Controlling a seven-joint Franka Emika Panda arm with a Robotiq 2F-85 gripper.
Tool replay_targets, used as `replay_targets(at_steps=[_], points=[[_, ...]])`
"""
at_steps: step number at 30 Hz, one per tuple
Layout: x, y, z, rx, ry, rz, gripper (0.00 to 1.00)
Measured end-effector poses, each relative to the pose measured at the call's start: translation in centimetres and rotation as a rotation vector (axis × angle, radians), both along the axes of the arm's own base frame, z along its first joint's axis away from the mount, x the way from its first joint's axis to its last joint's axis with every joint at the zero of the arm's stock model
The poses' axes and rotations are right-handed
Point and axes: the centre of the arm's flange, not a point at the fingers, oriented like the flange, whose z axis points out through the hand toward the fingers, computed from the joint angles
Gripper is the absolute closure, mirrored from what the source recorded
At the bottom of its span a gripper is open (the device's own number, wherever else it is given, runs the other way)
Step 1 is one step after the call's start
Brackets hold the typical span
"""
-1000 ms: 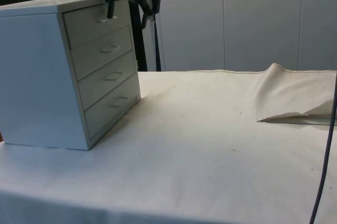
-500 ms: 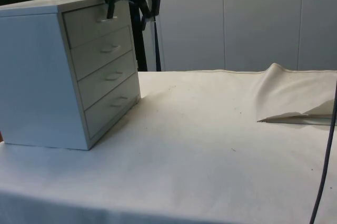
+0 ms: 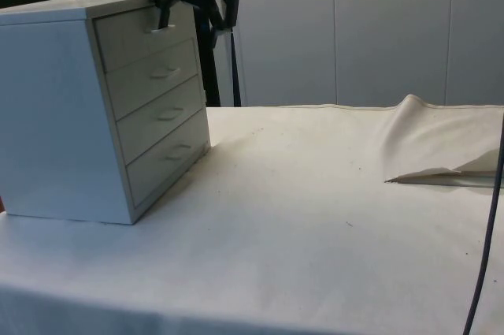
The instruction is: Open the drawer, then close it.
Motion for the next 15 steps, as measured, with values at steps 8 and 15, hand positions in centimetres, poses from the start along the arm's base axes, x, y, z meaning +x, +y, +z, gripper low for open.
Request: replay_targets(at_steps=[8, 15], points=[[0.1, -0.12, 0.2, -0.002, -0.011, -0.002, 0.05], [0.28, -0.04, 0.53, -0.003, -0.038, -0.003, 0.42]])
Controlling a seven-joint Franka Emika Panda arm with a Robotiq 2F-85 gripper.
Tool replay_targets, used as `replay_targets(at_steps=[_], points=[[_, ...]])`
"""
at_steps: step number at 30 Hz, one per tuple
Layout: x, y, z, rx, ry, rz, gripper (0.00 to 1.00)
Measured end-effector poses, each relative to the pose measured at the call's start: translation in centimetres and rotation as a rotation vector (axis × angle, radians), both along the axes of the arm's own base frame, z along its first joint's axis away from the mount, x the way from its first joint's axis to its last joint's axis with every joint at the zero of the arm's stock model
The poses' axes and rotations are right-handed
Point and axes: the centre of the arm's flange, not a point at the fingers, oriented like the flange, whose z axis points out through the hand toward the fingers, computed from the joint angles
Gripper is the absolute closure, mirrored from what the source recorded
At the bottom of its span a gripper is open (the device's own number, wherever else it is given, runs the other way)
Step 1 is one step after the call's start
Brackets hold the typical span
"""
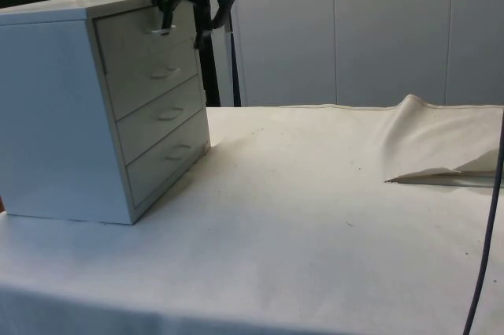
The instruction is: Open the drawer, then close it.
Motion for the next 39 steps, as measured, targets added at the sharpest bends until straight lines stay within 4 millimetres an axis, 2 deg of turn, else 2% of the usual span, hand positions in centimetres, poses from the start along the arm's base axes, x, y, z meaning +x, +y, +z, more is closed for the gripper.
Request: replay_targets(at_steps=[5, 6, 8, 9, 11, 21, 39], points=[[0.0, 0.0, -0.1, -0.001, -0.001, 0.0, 0.66], [0.0, 0.0, -0.1, -0.001, -0.002, 0.0, 0.8], [0.0, 0.0, -0.1, -0.001, -0.002, 0.0, 0.89], [0.0, 0.0, -0.1, -0.001, -0.002, 0.0, 0.89], [0.0, 0.0, -0.2, -0.001, 0.0, 0.0, 1.0], [-1.6, -0.3, 2.0, 0.026, 0.012, 0.01, 1.0], [-2.2, -0.2, 1.4, 0.03, 0.027, 0.009, 1.0]])
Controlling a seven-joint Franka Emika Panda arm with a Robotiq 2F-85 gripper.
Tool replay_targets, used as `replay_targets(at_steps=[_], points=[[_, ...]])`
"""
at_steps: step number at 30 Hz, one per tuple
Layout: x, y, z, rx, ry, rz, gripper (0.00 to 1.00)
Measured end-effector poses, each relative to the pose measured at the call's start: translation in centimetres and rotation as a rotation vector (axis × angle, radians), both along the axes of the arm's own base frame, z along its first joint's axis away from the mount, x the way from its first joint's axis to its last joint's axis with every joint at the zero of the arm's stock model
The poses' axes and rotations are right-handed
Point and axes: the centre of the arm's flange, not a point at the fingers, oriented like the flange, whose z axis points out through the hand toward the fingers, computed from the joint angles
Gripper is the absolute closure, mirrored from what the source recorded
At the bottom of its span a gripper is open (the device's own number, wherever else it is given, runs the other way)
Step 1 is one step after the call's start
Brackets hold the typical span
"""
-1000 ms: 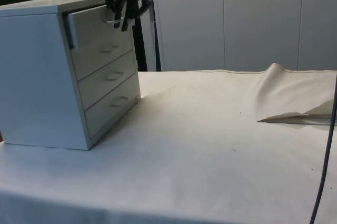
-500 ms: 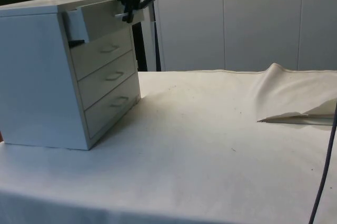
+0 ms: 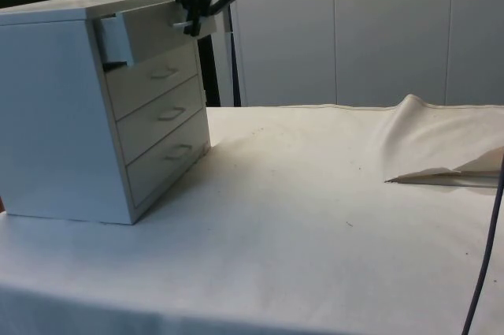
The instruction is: Open the drawer, then close it.
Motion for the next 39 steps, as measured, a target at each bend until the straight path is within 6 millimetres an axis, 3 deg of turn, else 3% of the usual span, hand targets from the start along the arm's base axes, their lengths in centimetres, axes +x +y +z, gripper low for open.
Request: replay_targets(at_steps=[6, 28, 39], points=[[-0.9, 0.5, -1.2, 0.004, -0.009, 0.003, 1.0], [-1.9, 0.6, -1.1, 0.022, -0.019, -0.003, 1.0], [-4.0, -0.9, -1.6, 0.035, -0.012, 0.015, 1.0]])
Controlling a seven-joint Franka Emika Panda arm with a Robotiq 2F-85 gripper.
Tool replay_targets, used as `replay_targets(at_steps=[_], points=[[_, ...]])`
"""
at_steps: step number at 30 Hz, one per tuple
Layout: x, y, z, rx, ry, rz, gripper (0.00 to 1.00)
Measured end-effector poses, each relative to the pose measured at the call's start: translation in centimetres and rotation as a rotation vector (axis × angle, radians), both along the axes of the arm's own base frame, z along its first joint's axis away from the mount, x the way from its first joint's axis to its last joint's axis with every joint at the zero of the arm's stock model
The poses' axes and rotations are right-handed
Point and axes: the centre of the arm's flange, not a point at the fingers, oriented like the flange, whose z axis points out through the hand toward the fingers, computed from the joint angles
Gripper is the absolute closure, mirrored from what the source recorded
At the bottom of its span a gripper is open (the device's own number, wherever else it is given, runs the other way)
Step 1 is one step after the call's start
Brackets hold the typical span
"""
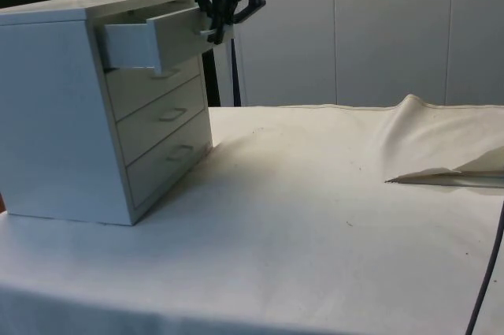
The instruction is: Open the drawer, then close it.
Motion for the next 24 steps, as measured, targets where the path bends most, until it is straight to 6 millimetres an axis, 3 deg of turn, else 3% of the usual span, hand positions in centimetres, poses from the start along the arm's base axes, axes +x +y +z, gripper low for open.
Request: replay_targets(at_steps=[24], points=[[-4.4, 0.1, -0.5, 0.048, 0.006, 0.024, 1.0]])
